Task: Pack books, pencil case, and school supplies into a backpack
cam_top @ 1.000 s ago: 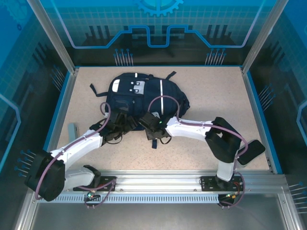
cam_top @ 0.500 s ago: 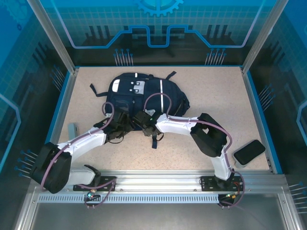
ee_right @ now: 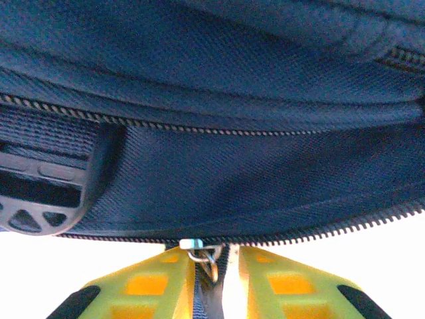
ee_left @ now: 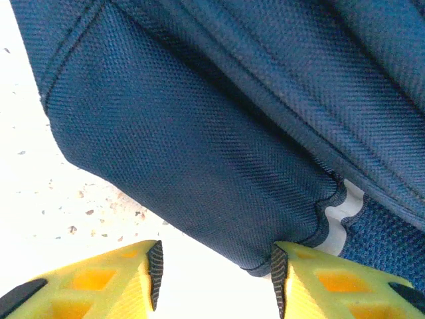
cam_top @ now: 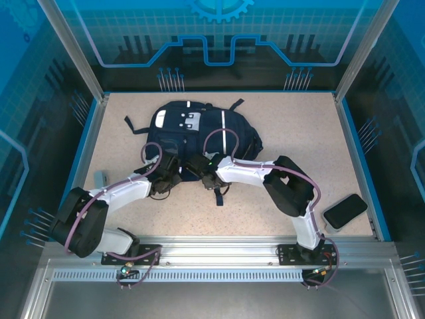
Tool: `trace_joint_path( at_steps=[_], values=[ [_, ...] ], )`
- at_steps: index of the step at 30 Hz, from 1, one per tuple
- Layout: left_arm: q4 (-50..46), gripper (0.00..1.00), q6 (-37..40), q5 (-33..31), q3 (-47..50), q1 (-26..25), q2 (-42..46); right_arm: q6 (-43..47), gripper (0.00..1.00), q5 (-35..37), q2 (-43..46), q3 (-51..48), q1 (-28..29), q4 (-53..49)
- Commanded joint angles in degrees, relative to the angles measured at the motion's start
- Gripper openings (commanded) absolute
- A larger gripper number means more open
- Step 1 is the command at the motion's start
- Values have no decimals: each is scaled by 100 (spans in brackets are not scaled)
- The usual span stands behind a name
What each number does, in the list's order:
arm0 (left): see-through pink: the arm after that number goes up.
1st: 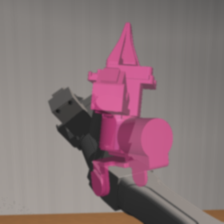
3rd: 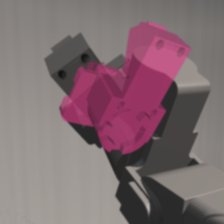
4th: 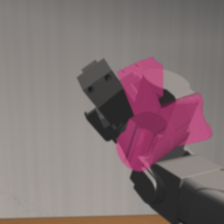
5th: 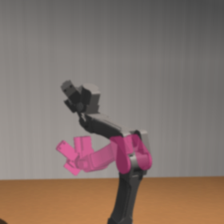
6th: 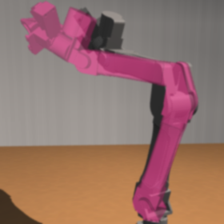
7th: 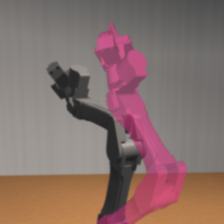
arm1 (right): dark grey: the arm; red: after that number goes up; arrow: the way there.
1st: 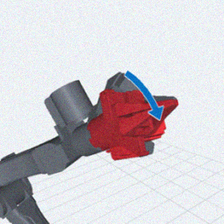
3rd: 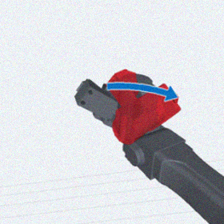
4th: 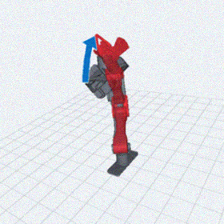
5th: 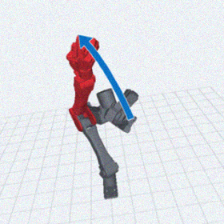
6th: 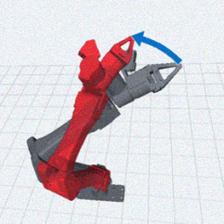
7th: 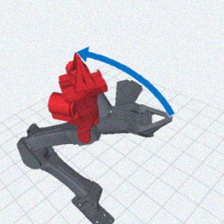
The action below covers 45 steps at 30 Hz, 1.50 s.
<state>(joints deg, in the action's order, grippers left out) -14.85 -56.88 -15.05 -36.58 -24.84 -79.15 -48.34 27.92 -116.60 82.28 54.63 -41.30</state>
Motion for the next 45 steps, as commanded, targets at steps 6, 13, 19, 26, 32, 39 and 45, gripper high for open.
trace_joint_path(
  at_steps=[6,13,19,26,32,39,45],
  values=[
    [-92,47,59,-173,10,72,-81,439,19,14,-44,252,-117,-345],
    [-48,47,92,-126,19,70,-83,780,19,-193,-161,248,-155,-189],
    [-44,48,122,-143,21,72,-82,992,21,-237,-266,297,-196,-150],
    [-41,39,165,-177,19,84,-113,1054,6,-60,-240,300,-211,-258],
    [-61,31,134,-253,28,157,-190,1154,4,155,176,21,-247,-301],
    [17,29,168,-257,59,328,-487,1340,4,31,743,-677,-521,-106],
    [35,28,240,-238,41,512,-524,1427,3,111,996,-1005,-767,-71]
  ],
)
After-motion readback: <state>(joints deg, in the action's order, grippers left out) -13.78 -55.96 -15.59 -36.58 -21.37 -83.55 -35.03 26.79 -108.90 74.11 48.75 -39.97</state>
